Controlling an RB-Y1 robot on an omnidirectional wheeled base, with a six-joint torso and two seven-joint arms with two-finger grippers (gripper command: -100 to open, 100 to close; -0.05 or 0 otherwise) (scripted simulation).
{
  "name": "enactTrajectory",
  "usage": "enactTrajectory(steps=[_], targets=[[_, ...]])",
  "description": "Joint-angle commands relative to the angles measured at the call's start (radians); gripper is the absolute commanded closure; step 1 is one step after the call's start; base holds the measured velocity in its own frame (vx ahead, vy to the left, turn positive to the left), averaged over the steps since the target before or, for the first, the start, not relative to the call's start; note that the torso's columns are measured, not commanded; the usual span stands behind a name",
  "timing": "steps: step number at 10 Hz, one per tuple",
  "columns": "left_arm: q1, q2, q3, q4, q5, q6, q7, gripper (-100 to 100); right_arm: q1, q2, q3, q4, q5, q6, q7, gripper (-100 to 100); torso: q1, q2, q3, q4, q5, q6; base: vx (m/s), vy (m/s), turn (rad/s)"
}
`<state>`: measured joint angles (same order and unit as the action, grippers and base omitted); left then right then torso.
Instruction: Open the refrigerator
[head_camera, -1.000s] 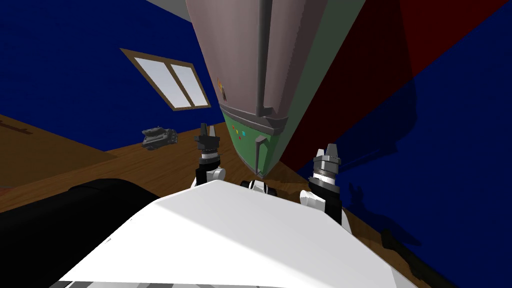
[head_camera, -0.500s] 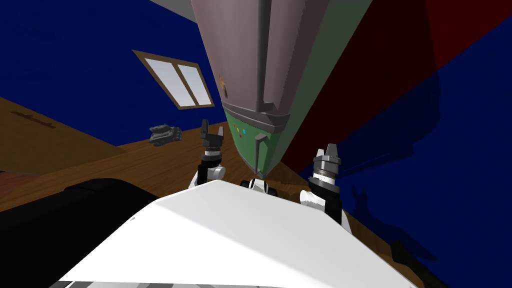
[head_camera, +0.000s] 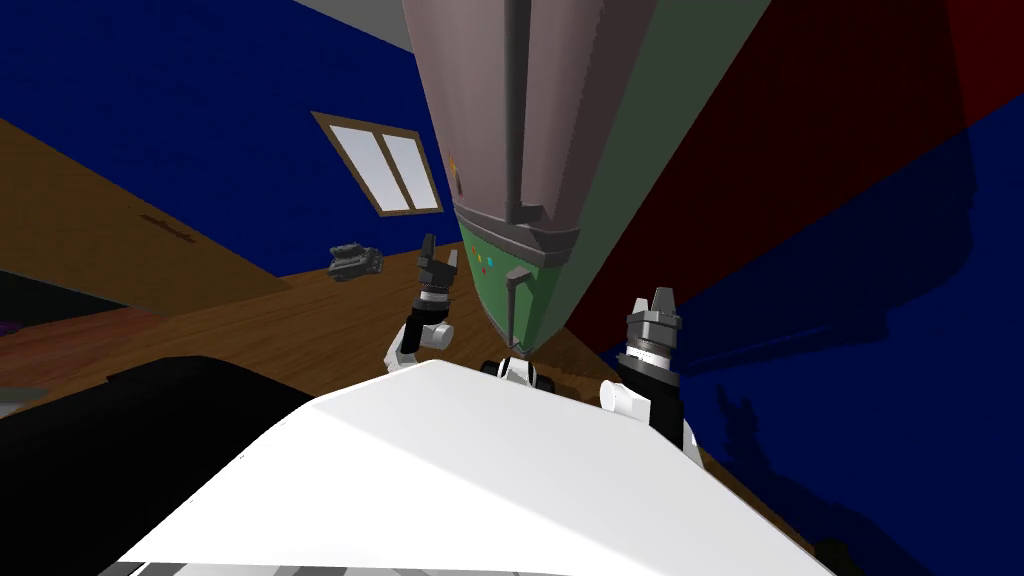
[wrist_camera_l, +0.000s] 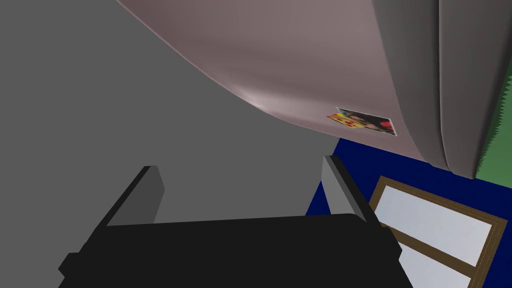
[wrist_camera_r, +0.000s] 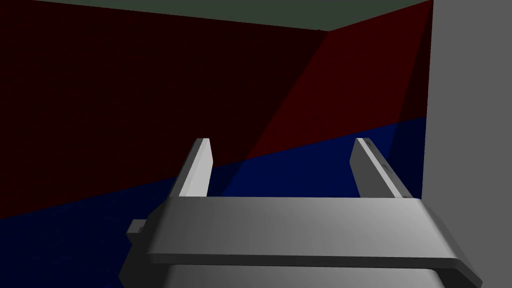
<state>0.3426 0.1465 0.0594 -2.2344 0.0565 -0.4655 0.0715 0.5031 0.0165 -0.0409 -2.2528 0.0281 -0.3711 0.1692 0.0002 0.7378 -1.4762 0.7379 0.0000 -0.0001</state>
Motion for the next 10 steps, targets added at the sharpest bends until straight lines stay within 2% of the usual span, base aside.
enactTrajectory(steps=[1,2,3,6,7,9,10], targets=[[-0.081,0.021,-0.006,0.029,-0.026,0.079,0.018,-100,0.0,0.0,0.0,0.0,0.0,0.0,0.0,0,0.0,0.001,0.001,0.0,0.0,0.0,-0.008,-0.13,0.264],[-0.112,0.028,-0.007,0.042,-0.036,0.11,0.025,-100,0.0,0.0,0.0,0.0,0.0,0.0,0.0,0,-0.001,0.001,0.001,0.0,0.0,0.0,-0.005,-0.16,0.227],[-0.116,0.028,-0.007,0.042,-0.036,0.118,0.025,-100,0.0,0.0,0.0,0.0,0.0,0.0,0.0,0,-0.002,0.001,0.001,0.0,-0.001,0.0,-0.005,-0.114,0.052],[-0.211,0.04,-0.013,0.085,-0.068,0.215,0.05,-100,0.0,0.0,0.0,0.0,0.0,0.0,0.0,0,0.001,-0.001,0.0,0.0,0.0,0.0,-0.002,-0.112,0.232],[-0.222,0.04,-0.013,0.085,-0.068,0.222,0.05,-100,0.0,0.0,0.0,0.0,0.0,0.0,0.0,0,-0.002,0.0,0.0,0.0,-0.001,0.0,-0.01,-0.116,0.066],[-0.286,0.042,-0.017,0.118,-0.091,0.284,0.068,-100,0.0,0.0,0.0,0.0,0.0,0.0,0.0,0,0.0,0.0,0.0,0.0,0.0,0.0,-0.014,-0.127,0.234],[-0.298,0.042,-0.017,0.118,-0.091,0.297,0.068,-100,0.0,0.0,0.0,0.0,0.0,0.0,0.0,0,-0.001,0.0,0.0,0.0,0.0,0.0,-0.007,-0.108,0.1]])
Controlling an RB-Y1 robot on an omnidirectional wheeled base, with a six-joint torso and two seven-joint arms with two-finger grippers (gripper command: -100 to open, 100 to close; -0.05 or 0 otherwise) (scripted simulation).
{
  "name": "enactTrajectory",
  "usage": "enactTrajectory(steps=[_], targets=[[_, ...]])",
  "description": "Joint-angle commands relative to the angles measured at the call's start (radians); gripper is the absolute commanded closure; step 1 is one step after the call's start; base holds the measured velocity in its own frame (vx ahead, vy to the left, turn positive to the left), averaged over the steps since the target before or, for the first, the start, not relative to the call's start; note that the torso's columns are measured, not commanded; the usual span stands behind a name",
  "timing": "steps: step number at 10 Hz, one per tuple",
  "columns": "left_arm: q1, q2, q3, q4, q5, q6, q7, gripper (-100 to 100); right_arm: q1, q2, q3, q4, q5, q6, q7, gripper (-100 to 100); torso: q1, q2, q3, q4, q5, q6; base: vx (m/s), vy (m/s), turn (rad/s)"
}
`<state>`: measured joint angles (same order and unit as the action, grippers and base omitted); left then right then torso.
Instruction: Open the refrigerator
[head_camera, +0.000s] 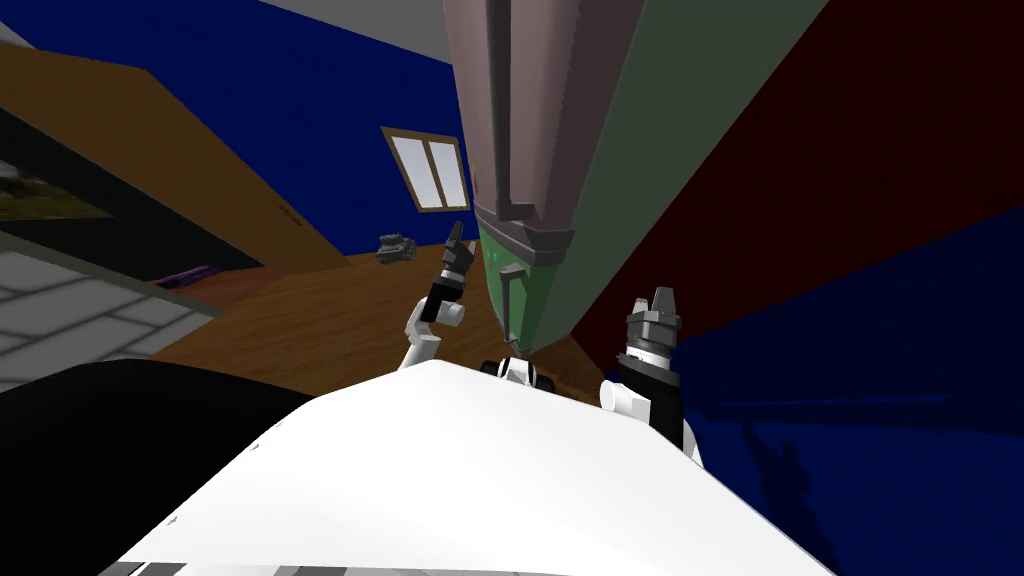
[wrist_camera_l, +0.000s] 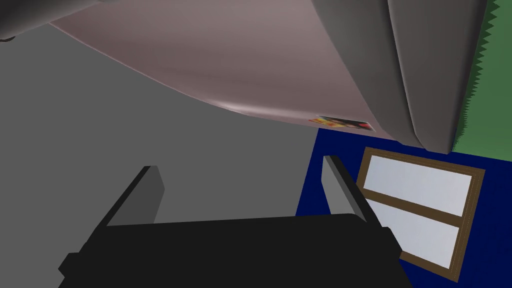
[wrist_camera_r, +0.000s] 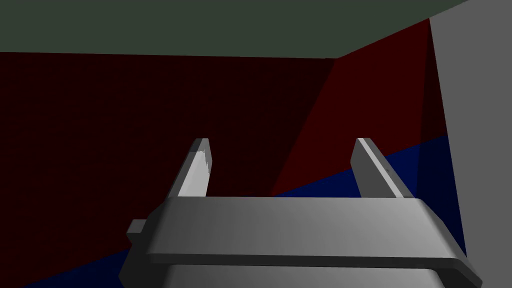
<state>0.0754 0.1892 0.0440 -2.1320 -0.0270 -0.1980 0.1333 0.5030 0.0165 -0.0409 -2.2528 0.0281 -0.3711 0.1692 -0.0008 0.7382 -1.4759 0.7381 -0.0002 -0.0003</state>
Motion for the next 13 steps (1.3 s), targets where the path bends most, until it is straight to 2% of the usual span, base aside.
enactTrajectory(steps=[1,3,4,6,10,11,13], targets=[[-0.066,0.0,-0.004,0.034,-0.02,0.068,0.015,-100,0.0,0.0,0.0,0.0,0.0,0.0,0.0,0,0.002,-0.001,0.0,0.0,0.0,0.001,-0.01,-0.088,0.17],[-0.11,-0.001,-0.006,0.053,-0.032,0.108,0.024,-100,0.0,0.0,0.0,0.0,0.0,0.0,0.0,0,0.0,0.0,0.0,0.0,0.0,0.0,-0.028,-0.122,0.2],[-0.15,-0.002,-0.008,0.073,-0.044,0.139,0.033,-100,0.0,0.0,0.0,0.0,0.0,0.0,0.0,0,0.0,0.0,0.0,0.0,0.0,0.001,-0.021,-0.099,0.168],[-0.192,-0.004,-0.01,0.093,-0.056,0.188,0.043,-100,0.0,0.0,0.0,0.0,0.0,0.0,0.0,0,0.0,0.0,0.0,0.0,0.0,0.0,-0.032,-0.121,0.212],[-0.31,-0.014,-0.017,0.156,-0.093,0.3,0.07,-100,0.0,0.0,0.0,0.0,0.0,0.0,0.0,0,0.002,0.0,0.0,0.0,0.0,0.001,-0.035,-0.115,0.182],[-0.314,-0.014,-0.017,0.156,-0.093,0.308,0.07,-100,0.0,0.0,0.0,0.0,0.0,0.0,0.0,0,0.002,-0.001,0.0,0.0,0.001,0.0,-0.023,-0.074,0.099],[-0.383,-0.022,-0.021,0.199,-0.117,0.373,0.088,-100,0.0,0.0,0.0,0.0,0.0,0.0,0.0,0,0.001,-0.001,-0.001,0.0,0.0,0.0,-0.036,-0.103,0.251]])
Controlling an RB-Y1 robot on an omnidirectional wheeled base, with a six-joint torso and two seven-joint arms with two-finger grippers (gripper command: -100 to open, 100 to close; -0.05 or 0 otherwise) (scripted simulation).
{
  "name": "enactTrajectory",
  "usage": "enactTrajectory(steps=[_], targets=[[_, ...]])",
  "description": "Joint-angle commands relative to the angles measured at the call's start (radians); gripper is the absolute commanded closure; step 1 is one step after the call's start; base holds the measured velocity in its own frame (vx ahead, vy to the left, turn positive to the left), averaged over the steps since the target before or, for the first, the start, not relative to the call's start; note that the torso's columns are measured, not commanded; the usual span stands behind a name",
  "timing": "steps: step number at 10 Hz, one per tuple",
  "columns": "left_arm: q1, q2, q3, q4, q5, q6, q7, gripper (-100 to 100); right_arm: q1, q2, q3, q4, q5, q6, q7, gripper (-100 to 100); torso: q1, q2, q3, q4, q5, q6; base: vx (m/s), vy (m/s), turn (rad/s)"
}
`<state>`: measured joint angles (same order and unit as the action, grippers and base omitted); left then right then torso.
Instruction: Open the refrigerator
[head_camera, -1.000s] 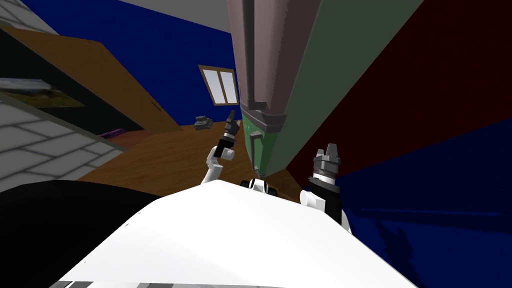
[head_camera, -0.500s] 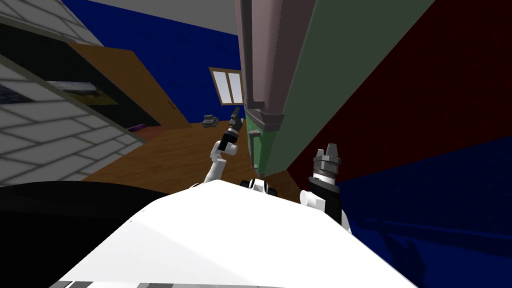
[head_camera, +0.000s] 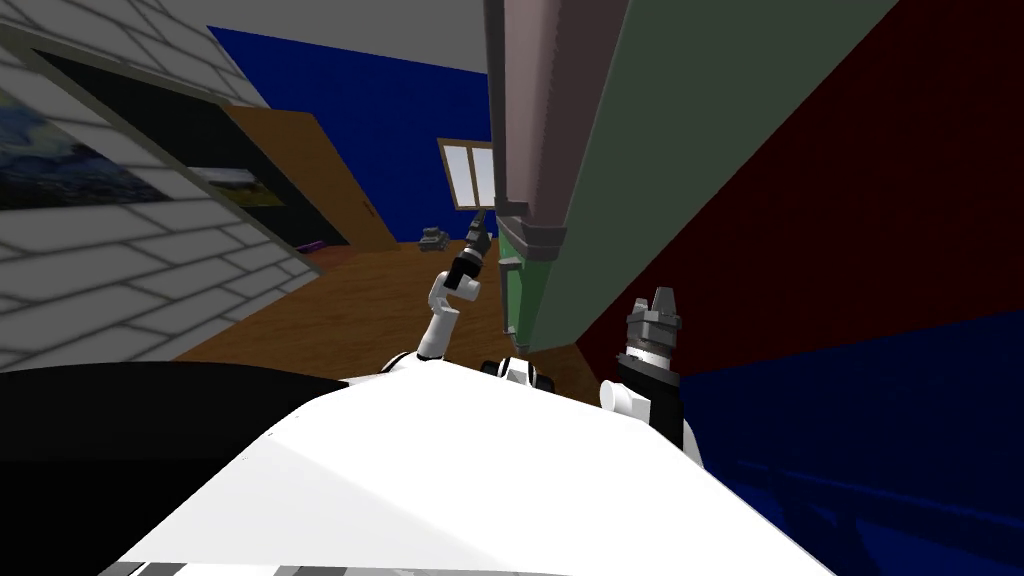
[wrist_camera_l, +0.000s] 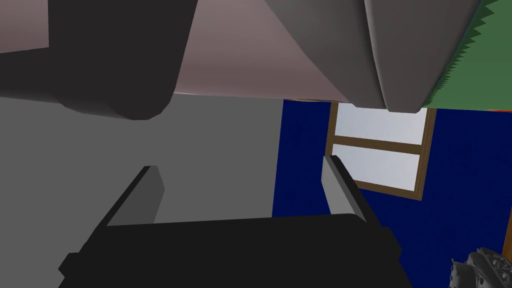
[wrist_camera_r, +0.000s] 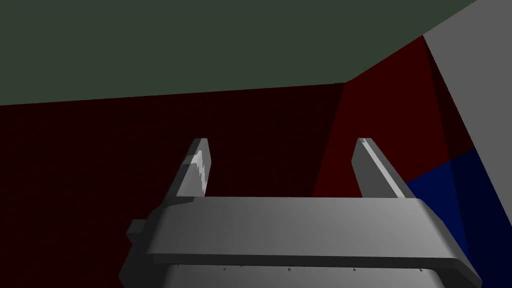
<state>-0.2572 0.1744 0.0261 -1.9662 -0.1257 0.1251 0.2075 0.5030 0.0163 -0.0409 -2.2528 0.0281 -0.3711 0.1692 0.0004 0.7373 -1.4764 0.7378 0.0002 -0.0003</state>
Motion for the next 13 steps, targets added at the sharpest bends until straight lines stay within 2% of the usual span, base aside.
enactTrajectory(steps=[1,3,4,8,9,13], targets=[[-0.06,-0.007,-0.004,0.033,-0.018,0.063,0.013,-100,0.0,0.0,0.0,0.0,0.0,0.0,0.0,0,-0.002,0.002,0.001,0.0,-0.001,0.0,-0.049,-0.108,0.083],[-0.125,-0.017,-0.008,0.076,-0.041,0.127,0.03,-100,0.0,0.0,0.0,0.0,0.0,0.0,0.0,0,0.0,0.001,0.001,0.0,0.0,0.0,-0.059,-0.108,0.204],[-0.134,-0.017,-0.008,0.076,-0.041,0.137,0.03,-100,0.0,0.0,0.0,0.0,0.0,0.0,0.0,0,-0.001,0.001,0.001,0.0,0.0,0.0,-0.04,-0.096,0.101],[-0.259,-0.04,-0.015,0.153,-0.081,0.264,0.059,-100,0.0,0.0,0.0,0.0,0.0,0.0,0.0,0,-0.002,0.002,0.001,0.0,-0.001,0.001,-0.058,-0.115,0.21],[-0.266,-0.04,-0.015,0.153,-0.081,0.268,0.059,-100,0.0,0.0,0.0,0.0,0.0,0.0,0.0,0,-0.002,0.002,0.001,0.0,-0.001,0.002,-0.049,-0.071,0.086],[-0.366,-0.071,-0.021,0.211,-0.111,0.367,0.081,-100,0.0,0.0,0.0,0.0,0.0,0.0,0.0,0,-0.003,0.002,0.001,0.001,-0.001,0.001,-0.043,-0.07,0.163]])
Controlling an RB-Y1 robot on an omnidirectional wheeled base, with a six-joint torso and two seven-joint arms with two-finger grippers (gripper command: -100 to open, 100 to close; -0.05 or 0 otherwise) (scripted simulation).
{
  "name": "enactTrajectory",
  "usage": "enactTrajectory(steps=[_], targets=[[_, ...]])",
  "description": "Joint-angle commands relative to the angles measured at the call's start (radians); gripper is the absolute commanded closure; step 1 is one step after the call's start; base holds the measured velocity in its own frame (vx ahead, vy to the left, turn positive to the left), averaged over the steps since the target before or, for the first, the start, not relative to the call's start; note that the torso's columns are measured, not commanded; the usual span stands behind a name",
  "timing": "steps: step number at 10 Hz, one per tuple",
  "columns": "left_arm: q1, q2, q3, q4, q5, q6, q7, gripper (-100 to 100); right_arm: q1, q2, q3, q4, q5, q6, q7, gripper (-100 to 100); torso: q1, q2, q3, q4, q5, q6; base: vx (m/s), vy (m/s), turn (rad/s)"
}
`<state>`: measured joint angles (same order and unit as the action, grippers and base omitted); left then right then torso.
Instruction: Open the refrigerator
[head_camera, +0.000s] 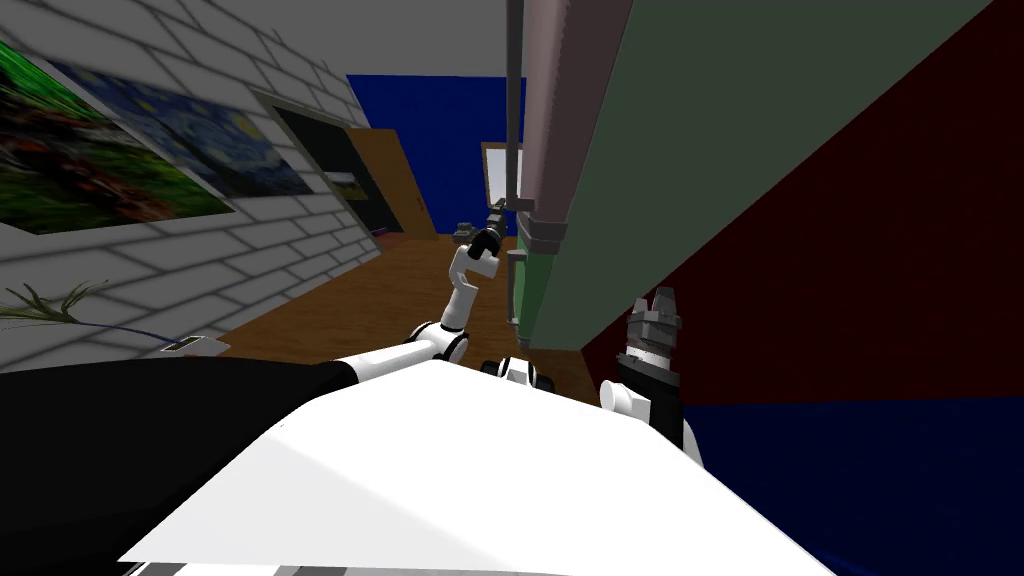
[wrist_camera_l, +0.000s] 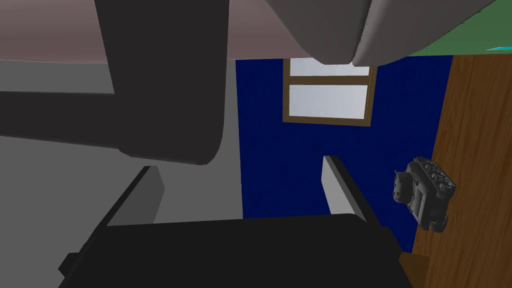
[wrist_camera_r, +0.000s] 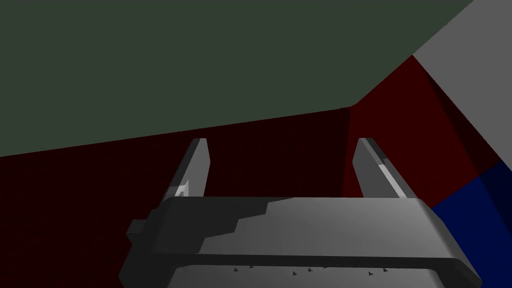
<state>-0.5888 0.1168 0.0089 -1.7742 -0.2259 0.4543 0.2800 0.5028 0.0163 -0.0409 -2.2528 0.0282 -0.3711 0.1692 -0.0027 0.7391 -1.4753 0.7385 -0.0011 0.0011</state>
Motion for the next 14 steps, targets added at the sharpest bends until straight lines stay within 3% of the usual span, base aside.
enactTrajectory(steps=[1,3,4,6,7,8,9,10,13,14], targets=[[-0.054,-0.023,-0.005,0.029,-0.016,0.057,0.013,-100,0.0,0.0,0.0,0.0,0.0,0.0,0.0,0,-0.001,0.0,0.0,0.0,-0.001,0.001,-0.052,-0.079,0.152],[-0.1,-0.062,-0.007,0.053,-0.03,0.103,0.023,-100,0.0,0.0,0.0,0.0,0.0,0.0,0.0,0,-0.002,0.001,0.001,0.001,-0.001,0.001,-0.06,-0.089,0.158],[-0.09,-0.049,-0.006,0.041,-0.024,0.096,0.019,-100,0.0,0.0,0.0,0.0,0.0,0.0,0.0,0,0.0,0.0,0.0,0.0,0.0,0.0,-0.029,-0.04,0.019],[-0.116,-0.046,-0.008,0.024,-0.027,0.146,0.019,-100,0.0,0.0,0.0,0.0,0.0,0.0,0.0,0,0.006,-0.007,-0.004,-0.002,0.002,-0.001,0.09,-0.009,-0.032],[-0.109,-0.045,-0.008,0.026,-0.024,0.134,0.019,-100,0.0,0.0,0.0,0.0,0.0,0.0,0.0,0,0.006,-0.008,-0.005,-0.003,0.002,-0.001,0.048,0.003,0.011],[-0.095,-0.05,-0.007,0.039,-0.025,0.107,0.02,100,0.0,0.0,0.0,0.0,0.0,0.0,0.0,0,0.004,-0.005,-0.005,-0.002,0.001,0.0,-0.081,0.005,0.05],[-0.101,-0.048,-0.009,0.022,-0.025,0.122,0.019,100,0.0,0.0,0.0,0.0,0.0,0.0,0.0,0,0.003,-0.003,-0.003,-0.005,0.002,0.0,-0.063,0.003,0.01],[-0.105,-0.043,-0.024,0.031,-0.002,0.115,0.019,100,0.0,0.0,0.0,0.0,0.0,0.0,0.0,0,0.002,-0.005,-0.003,-0.001,0.001,0.0,-0.002,0.142,-0.061],[-0.114,-0.037,-0.039,0.038,0.022,0.111,0.019,100,0.0,-0.001,-0.001,0.0,0.0,0.0,0.0,0,0.009,-0.014,-0.011,0.002,0.001,0.001,0.049,0.289,-0.049],[-0.123,-0.031,-0.054,0.045,0.045,0.106,0.019,100,0.0,-0.001,-0.001,0.0,0.0,0.0,0.0,0,0.004,-0.015,-0.012,0.003,-0.001,0.002,0.057,0.355,-0.057]])
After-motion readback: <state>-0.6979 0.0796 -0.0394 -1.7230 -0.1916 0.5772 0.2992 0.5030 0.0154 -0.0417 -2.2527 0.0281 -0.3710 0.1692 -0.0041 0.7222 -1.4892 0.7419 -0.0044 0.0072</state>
